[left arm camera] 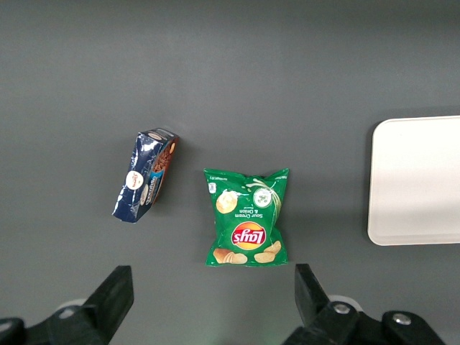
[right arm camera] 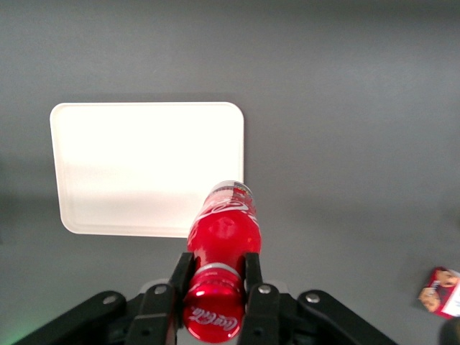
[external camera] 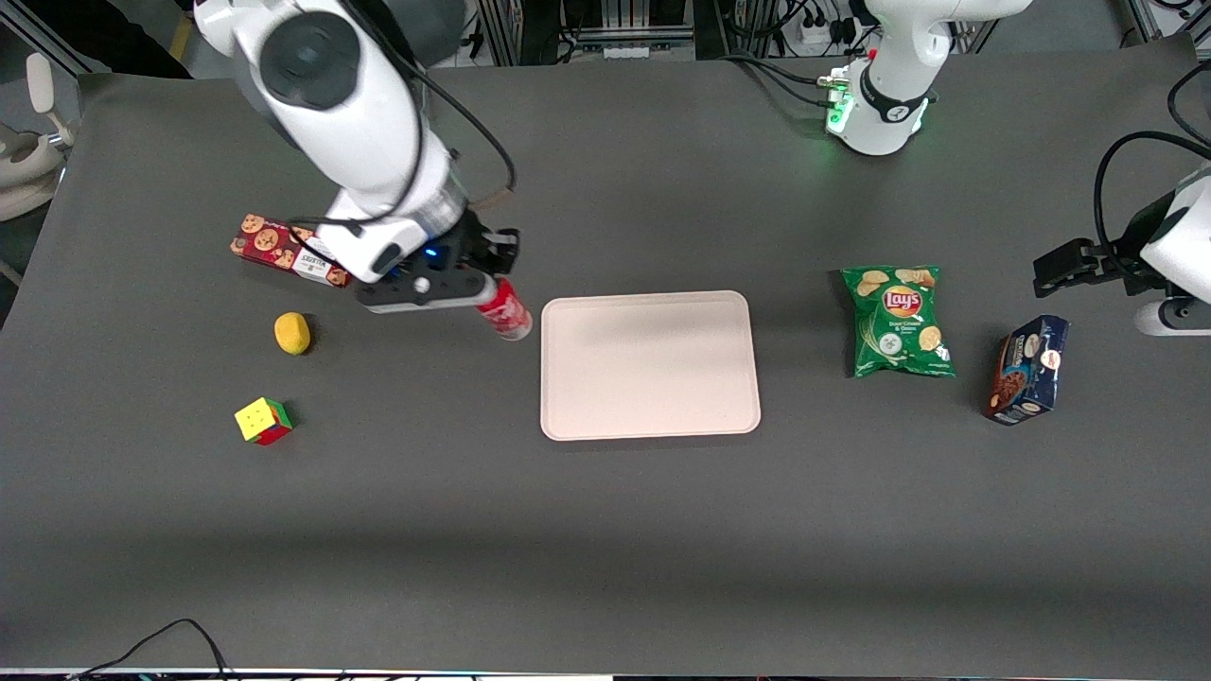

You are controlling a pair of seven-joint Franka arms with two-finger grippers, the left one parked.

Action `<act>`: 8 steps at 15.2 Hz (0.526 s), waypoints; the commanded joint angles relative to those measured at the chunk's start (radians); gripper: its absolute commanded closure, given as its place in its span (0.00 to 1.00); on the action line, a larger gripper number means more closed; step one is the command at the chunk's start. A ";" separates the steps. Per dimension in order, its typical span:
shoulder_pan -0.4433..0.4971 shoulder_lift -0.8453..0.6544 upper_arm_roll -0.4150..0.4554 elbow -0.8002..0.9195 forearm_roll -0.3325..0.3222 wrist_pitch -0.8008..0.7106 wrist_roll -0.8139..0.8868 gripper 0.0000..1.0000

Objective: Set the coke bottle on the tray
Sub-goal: 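Lift the bottle and carry it over the white tray, then lower the bottle upright onto the tray and open the right gripper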

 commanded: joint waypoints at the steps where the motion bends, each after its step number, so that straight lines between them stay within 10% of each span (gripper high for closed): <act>1: 0.052 0.115 -0.001 0.115 -0.047 -0.002 0.091 1.00; 8: 0.086 0.170 0.003 -0.073 -0.064 0.277 0.177 1.00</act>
